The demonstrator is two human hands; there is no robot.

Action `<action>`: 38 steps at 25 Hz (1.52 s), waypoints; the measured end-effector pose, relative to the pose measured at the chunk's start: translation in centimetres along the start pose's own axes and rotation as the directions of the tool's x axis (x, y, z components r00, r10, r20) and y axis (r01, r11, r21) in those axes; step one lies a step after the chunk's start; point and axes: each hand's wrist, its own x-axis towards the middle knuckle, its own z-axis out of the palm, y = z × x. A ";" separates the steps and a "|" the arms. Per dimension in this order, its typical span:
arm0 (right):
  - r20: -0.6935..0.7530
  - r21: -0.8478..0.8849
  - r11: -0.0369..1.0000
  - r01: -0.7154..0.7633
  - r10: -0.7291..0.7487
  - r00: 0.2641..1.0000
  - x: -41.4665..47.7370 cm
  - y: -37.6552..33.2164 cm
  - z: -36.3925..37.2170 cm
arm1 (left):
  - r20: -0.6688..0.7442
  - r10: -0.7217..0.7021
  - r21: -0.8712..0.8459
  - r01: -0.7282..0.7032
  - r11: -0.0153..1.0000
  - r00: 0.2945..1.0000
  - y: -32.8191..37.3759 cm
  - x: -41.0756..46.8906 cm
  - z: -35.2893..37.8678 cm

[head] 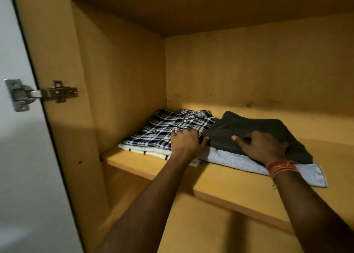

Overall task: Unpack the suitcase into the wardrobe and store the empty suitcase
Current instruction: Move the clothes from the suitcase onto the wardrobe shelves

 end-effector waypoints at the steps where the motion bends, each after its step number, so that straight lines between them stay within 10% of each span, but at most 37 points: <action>1: 0.007 -0.017 0.999 0.035 -0.035 0.999 -1.4 -1.1 0.3 | -0.062 -0.008 -0.026 0.006 1.000 0.998 -1.1 -1.4 -0.4; 8: 0.011 0.023 0.923 0.383 -0.384 0.923 -9.8 -9.4 3.6 | -0.383 -0.171 -0.157 0.119 0.981 0.908 -11.8 -14.4 0.6; 17: 0.030 0.207 0.565 0.799 -0.820 0.572 -26.1 -22.1 13.1 | -0.290 -0.553 -0.131 0.540 0.832 0.781 -23.6 -34.5 3.4; 25: 0.121 0.461 0.284 0.841 -0.959 0.257 -47.2 -35.7 16.7 | -0.363 -0.797 0.003 0.856 0.517 0.483 -32.9 -59.9 0.3; 38: 0.179 0.635 -0.205 0.745 -0.899 -0.399 -79.4 -43.5 16.6 | -0.420 -0.899 -0.087 0.992 -0.092 -0.120 -32.0 -91.4 -3.5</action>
